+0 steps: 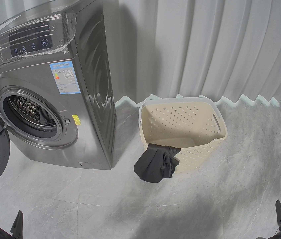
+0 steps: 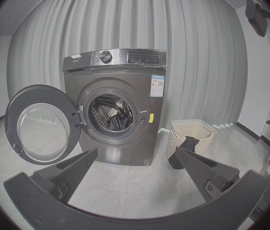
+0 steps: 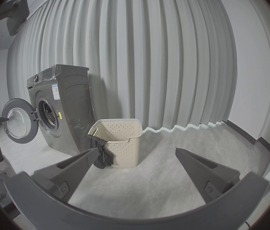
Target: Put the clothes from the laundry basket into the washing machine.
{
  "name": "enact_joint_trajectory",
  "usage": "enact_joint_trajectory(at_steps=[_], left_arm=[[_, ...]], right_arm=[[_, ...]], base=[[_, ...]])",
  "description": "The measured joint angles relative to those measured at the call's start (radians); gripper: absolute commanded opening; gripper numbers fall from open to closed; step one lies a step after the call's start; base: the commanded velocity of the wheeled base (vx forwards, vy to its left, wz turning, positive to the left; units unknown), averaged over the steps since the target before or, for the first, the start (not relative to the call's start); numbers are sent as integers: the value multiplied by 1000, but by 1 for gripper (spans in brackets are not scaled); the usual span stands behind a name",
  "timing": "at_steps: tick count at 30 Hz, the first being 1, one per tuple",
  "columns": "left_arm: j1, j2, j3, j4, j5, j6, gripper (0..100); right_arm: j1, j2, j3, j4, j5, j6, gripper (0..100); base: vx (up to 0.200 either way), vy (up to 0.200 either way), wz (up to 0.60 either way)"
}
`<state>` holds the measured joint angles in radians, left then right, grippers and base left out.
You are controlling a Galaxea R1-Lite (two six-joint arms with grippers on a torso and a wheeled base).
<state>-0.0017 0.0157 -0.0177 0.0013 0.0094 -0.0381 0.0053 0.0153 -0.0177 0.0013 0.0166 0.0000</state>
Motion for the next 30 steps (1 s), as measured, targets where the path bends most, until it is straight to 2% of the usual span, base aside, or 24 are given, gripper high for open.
enact_joint_trajectory(at_steps=[5, 9, 11, 15, 18, 21, 26, 30], left_arm=[[0, 0, 0, 0, 1, 0, 100], [0, 0, 0, 0, 1, 1, 100], [0, 0, 0, 0, 2, 1, 100], [0, 0, 0, 0, 2, 1, 100], [0, 0, 0, 0, 2, 1, 100], [0, 0, 0, -1, 2, 1, 100], [0, 0, 0, -1, 1, 1, 100], [0, 0, 0, -1, 0, 1, 100]], right_arm=[[0, 0, -45, -36, -1, -3, 100], [4, 8, -132, 28, 21, -4, 100], [10, 29, -158, 76, 53, -5, 100], [23, 110, -198, 111, 147, -14, 100], [31, 196, -223, 109, 226, -37, 100], [36, 304, -245, 92, 279, -70, 100], [62, 507, -268, 20, 324, -94, 100], [96, 653, -277, -86, 336, -55, 100]], base=[[0, 0, 0], [0, 0, 0], [0, 0, 0], [0, 0, 0], [0, 0, 0], [0, 0, 0], [0, 0, 0], [0, 0, 0]])
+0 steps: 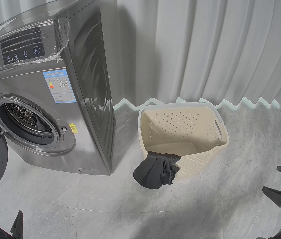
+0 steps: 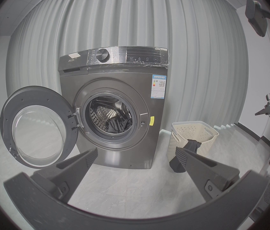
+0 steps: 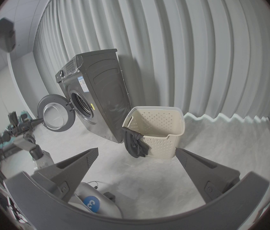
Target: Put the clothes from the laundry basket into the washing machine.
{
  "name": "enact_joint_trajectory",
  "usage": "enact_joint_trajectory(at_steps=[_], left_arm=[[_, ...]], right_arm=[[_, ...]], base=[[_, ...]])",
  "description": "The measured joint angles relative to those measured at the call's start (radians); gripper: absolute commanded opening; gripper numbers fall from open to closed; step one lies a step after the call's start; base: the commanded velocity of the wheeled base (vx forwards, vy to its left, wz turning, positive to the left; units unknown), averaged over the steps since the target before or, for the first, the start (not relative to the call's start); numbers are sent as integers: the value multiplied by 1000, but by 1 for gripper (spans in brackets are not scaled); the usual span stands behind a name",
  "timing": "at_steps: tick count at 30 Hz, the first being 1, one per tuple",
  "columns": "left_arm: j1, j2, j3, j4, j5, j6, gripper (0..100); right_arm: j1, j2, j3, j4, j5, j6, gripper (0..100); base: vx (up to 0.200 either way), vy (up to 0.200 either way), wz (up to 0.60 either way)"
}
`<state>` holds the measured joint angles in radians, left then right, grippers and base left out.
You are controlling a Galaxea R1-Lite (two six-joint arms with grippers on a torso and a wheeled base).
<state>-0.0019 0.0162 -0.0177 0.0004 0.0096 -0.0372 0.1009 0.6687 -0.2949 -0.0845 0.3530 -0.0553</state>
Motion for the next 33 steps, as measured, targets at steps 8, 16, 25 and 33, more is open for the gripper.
enact_joint_trajectory(at_steps=[8, 16, 25, 33], left_arm=[[0, 0, 0, 0, -1, 0, 100], [-1, 0, 0, 0, -1, 0, 100], [0, 0, 0, 0, -1, -1, 100], [0, 0, 0, 0, -1, -1, 100]], right_arm=[[147, 271, -14, -163, -94, 132, 100], [287, 483, -36, -294, -207, 246, 100], [376, 745, -76, -503, -322, 320, 100], [402, 970, -130, -649, -384, 388, 100]], base=[[0, 0, 0], [0, 0, 0], [0, 0, 0], [0, 0, 0]])
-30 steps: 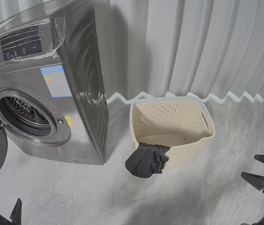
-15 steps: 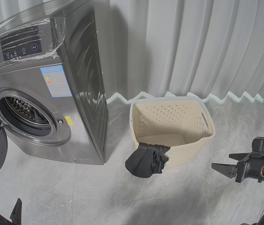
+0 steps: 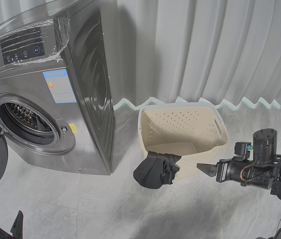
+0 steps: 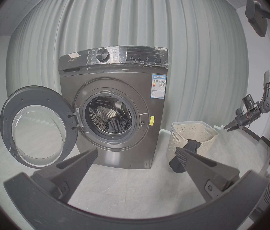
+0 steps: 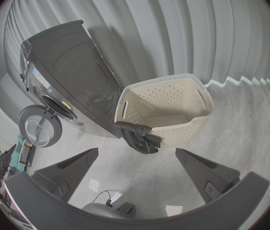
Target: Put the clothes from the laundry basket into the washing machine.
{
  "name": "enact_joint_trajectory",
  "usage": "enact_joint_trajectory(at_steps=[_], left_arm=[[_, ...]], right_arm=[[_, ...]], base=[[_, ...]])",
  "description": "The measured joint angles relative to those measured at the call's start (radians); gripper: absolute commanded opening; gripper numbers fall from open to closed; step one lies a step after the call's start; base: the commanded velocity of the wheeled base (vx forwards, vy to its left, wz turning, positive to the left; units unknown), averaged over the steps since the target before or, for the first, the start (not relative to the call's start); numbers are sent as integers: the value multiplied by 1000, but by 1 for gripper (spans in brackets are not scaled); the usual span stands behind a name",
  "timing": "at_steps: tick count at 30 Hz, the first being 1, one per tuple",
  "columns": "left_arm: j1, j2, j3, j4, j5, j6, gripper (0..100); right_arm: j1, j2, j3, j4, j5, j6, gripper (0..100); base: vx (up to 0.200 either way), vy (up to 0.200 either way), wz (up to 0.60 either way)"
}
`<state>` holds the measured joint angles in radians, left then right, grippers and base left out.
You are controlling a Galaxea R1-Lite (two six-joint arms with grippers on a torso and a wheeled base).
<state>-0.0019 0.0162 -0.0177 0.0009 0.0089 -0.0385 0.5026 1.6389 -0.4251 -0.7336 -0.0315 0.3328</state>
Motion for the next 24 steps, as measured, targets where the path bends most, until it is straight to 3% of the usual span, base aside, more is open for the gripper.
enact_joint_trajectory(at_steps=[13, 19, 24], left_arm=[[-1, 0, 0, 1, 0, -1, 100], [0, 0, 0, 1, 0, -1, 100], [0, 0, 0, 1, 0, -1, 100]], right_arm=[[32, 269, -100, -118, -15, 46, 100], [58, 359, -165, -127, -64, 59, 100], [81, 418, -212, -125, -75, 72, 100]], base=[[0, 0, 0], [0, 0, 0], [0, 0, 0]])
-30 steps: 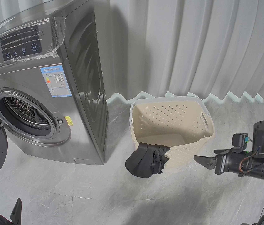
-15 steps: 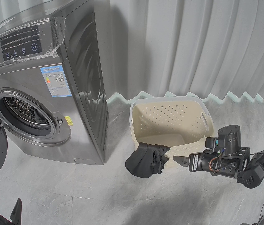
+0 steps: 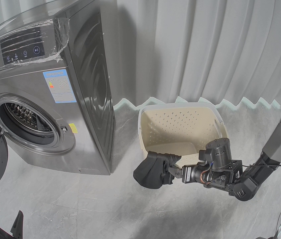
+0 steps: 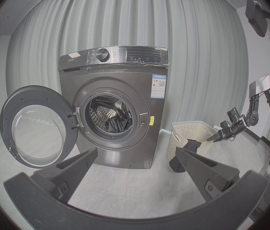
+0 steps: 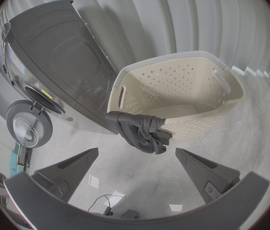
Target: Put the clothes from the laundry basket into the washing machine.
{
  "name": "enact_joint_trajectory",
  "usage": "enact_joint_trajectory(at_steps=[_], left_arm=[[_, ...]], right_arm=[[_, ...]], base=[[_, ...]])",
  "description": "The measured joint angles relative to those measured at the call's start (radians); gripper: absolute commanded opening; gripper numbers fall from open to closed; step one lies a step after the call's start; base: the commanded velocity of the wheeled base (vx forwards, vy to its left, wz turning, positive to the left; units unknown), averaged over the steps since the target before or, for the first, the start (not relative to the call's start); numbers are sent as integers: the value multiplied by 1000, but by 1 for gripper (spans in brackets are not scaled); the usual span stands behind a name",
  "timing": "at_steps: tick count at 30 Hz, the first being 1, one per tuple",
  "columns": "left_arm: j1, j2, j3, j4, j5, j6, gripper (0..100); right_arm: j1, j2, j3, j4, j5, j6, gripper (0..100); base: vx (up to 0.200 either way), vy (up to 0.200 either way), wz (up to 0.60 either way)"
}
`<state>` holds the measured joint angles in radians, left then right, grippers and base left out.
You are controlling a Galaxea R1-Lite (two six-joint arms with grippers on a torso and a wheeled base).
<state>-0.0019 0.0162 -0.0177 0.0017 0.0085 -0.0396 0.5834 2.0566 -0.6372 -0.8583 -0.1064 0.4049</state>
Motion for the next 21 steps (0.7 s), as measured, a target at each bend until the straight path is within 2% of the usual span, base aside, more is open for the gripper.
enact_joint_trajectory(at_steps=[8, 21], left_arm=[[-1, 0, 0, 0, -1, 0, 100], [-1, 0, 0, 0, -1, 0, 100]], right_arm=[[8, 79, -79, 6, -23, 2, 100], [6, 201, -200, 10, -28, 5, 100]], base=[[0, 0, 0], [0, 0, 0]])
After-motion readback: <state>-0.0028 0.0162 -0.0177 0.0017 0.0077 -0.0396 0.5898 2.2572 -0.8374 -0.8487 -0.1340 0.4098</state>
